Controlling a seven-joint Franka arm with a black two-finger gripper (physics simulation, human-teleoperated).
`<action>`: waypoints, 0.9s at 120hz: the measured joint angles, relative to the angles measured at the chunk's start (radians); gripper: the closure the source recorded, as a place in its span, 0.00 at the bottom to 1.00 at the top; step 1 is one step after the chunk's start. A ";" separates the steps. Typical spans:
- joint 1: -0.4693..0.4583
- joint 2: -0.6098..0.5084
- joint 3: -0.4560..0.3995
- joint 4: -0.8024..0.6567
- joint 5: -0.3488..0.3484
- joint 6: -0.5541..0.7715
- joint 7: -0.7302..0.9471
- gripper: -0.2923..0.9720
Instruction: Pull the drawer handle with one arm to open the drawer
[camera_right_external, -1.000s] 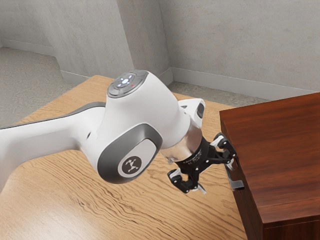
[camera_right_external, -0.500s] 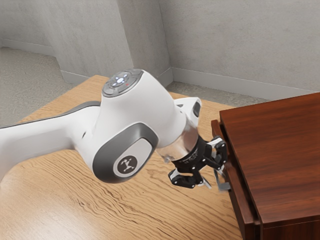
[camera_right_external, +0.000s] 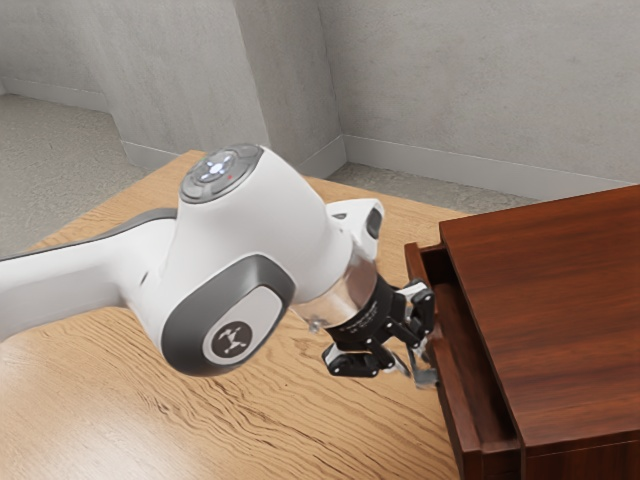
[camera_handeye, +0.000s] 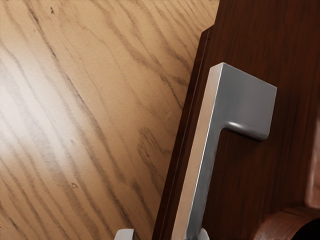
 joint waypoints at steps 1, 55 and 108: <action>0.000 -0.001 0.000 0.000 0.000 0.000 0.000 0.74; -0.004 -0.060 0.018 -0.058 0.005 0.000 -0.003 0.81; -0.003 -0.109 0.033 -0.105 0.007 0.000 -0.007 0.82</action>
